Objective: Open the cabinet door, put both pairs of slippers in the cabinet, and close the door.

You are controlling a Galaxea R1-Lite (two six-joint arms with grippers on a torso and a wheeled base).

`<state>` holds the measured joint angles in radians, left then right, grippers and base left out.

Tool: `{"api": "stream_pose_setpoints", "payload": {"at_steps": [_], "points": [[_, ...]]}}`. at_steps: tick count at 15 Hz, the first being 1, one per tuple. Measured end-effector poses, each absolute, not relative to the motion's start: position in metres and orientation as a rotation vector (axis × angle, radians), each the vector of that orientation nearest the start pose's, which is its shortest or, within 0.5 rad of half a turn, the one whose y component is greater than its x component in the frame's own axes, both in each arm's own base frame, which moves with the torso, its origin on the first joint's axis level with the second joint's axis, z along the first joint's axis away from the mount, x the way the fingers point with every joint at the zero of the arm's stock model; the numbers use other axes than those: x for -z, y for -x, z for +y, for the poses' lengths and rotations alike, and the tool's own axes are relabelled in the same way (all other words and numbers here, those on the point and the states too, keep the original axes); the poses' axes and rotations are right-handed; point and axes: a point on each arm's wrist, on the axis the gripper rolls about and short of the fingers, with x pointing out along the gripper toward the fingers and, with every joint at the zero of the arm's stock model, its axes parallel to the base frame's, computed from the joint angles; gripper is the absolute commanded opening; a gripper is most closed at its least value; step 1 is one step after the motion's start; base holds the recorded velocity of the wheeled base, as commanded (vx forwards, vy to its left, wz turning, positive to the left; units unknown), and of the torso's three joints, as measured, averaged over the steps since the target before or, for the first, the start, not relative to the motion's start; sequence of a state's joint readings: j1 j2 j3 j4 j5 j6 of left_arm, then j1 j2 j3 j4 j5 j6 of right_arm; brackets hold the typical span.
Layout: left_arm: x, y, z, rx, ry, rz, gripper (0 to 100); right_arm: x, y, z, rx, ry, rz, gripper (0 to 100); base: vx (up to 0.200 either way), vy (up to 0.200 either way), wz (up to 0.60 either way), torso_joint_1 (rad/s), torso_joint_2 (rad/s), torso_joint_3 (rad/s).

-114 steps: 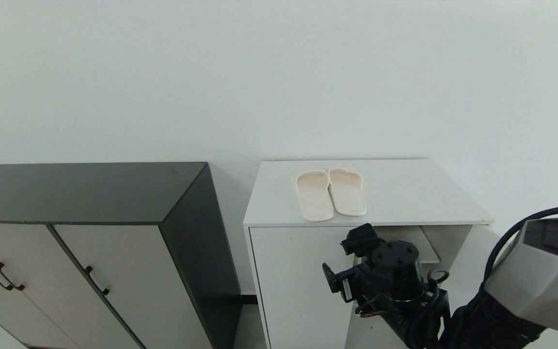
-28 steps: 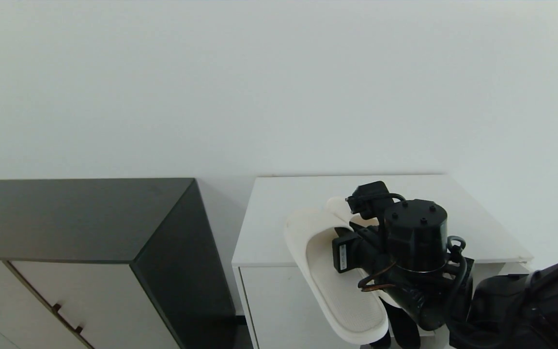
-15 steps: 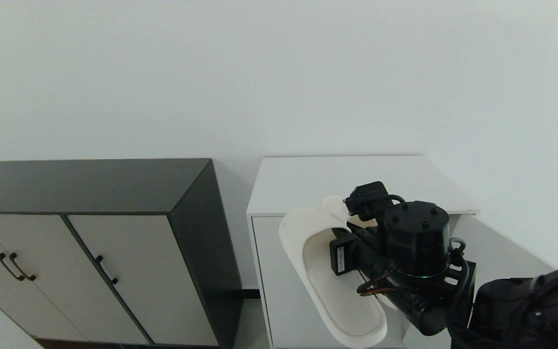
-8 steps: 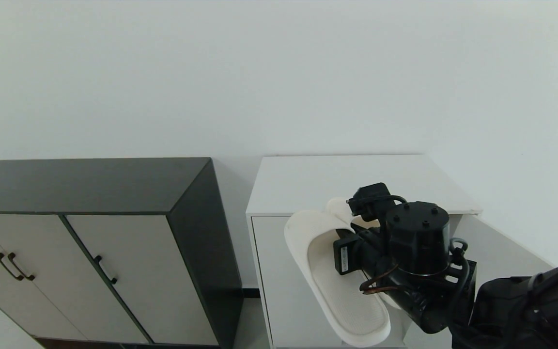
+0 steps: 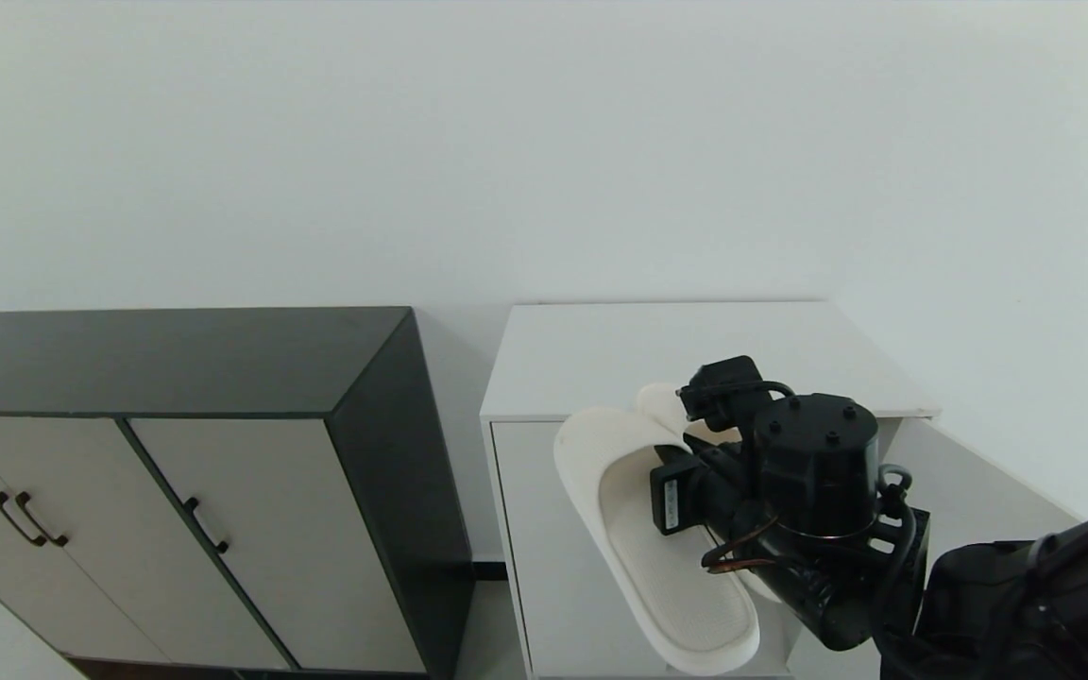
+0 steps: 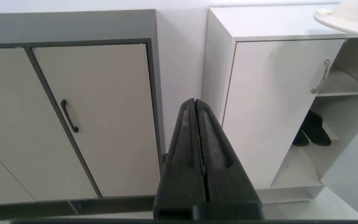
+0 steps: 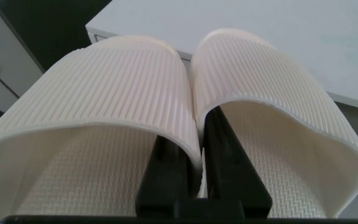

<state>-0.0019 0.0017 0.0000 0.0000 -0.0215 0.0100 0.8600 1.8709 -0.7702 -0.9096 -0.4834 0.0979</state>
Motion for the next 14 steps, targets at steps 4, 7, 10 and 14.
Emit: {"api": "stream_pose_setpoints", "payload": {"at_steps": [4, 7, 10, 14], "points": [[-0.0755, 0.0227, -0.0004, 0.023, -0.014, 0.002, 0, -0.1459, -0.2254, 0.2458, -0.368, 0.023, 0.168, 0, 0.000, -0.150, 0.00, 0.001, 0.00, 0.003], [-0.0755, 0.0227, -0.0005, 0.022, -0.014, 0.002, 0, -0.1458, -0.2256, 0.2458, -0.368, 0.022, 0.168, 0, 0.000, -0.200, 0.00, 0.006, 0.01, 0.004], [-0.0755, 0.0227, -0.0004, 0.023, -0.014, 0.002, 0, -0.1449, -0.2250, 0.2457, -0.369, 0.025, 0.170, 0, 0.000, -0.200, 0.00, 0.001, 0.00, 0.001], [-0.0755, 0.0227, -0.0004, 0.023, -0.014, 0.002, 0, -0.1438, -0.2249, 0.2448, -0.368, 0.029, 0.173, 0, 0.000, -0.200, 0.00, 0.002, 0.00, 0.004]]}}
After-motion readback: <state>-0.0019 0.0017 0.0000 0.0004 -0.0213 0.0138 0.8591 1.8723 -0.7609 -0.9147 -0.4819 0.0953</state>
